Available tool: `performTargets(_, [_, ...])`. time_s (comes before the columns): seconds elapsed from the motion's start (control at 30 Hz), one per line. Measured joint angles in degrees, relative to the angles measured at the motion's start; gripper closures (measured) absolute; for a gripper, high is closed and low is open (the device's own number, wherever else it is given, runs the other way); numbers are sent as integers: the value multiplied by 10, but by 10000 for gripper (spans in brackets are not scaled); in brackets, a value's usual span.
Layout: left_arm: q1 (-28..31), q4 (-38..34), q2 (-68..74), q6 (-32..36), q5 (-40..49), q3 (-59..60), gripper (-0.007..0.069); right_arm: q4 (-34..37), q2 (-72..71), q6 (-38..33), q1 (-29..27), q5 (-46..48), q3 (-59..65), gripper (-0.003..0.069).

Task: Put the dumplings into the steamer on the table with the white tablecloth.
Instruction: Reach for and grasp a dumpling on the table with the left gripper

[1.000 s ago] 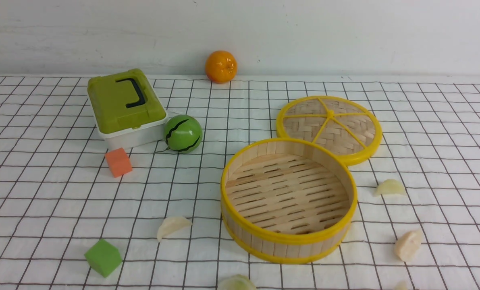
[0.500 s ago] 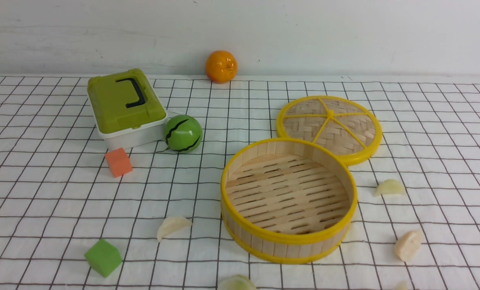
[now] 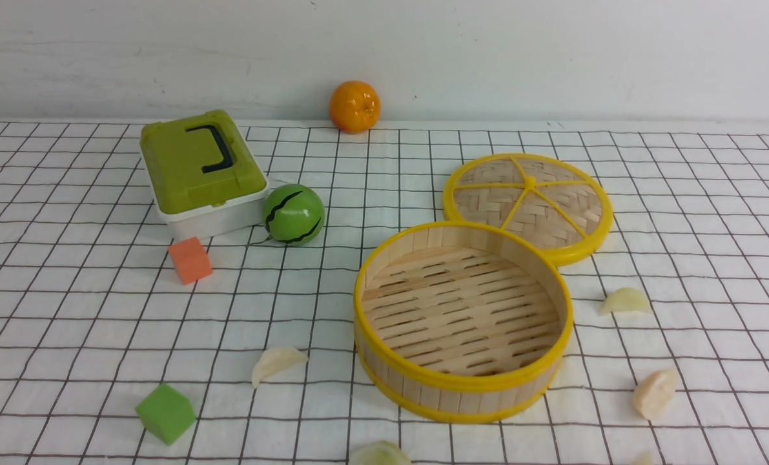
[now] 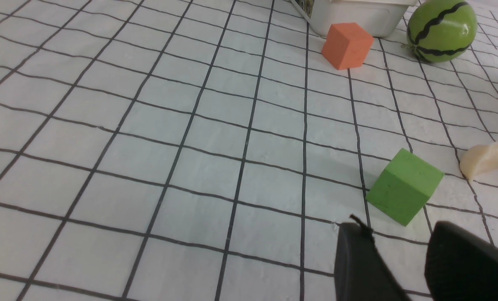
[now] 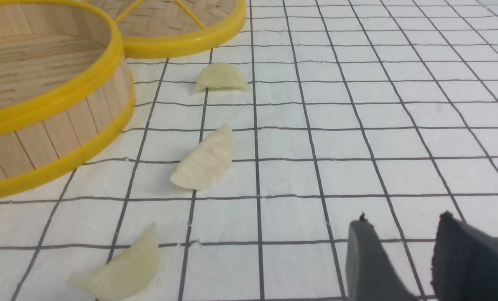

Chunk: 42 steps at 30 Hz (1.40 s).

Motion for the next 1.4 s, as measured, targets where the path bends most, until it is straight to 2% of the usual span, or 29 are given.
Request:
performTargets(0.87, [0, 7, 0, -1, -9, 0, 386, -2, 0, 0, 0, -1, 0, 419])
performTargets(1.07, [0, -87, 0, -64, -101, 0, 386, 11, 0, 12, 0, -19, 2, 419])
performTargets(1.1, [0, -150, 0, -106, -139, 0, 386, 39, 0, 33, 0, -32, 4, 419])
performTargets(1.2, [0, -246, 0, -178, -189, 0, 386, 133, 0, 102, 0, -62, 4, 419])
performTargets(1.23, [0, -283, 0, -200, -201, 0, 386, 186, 0, 134, 0, -72, 4, 419])
performTargets(1.33, [0, -344, 0, -222, -218, 0, 386, 302, 0, 220, 0, -92, 4, 419])
performTargets(1.4, [0, -367, 0, -223, -223, 0, 386, 344, 0, 243, 0, -101, 4, 419])
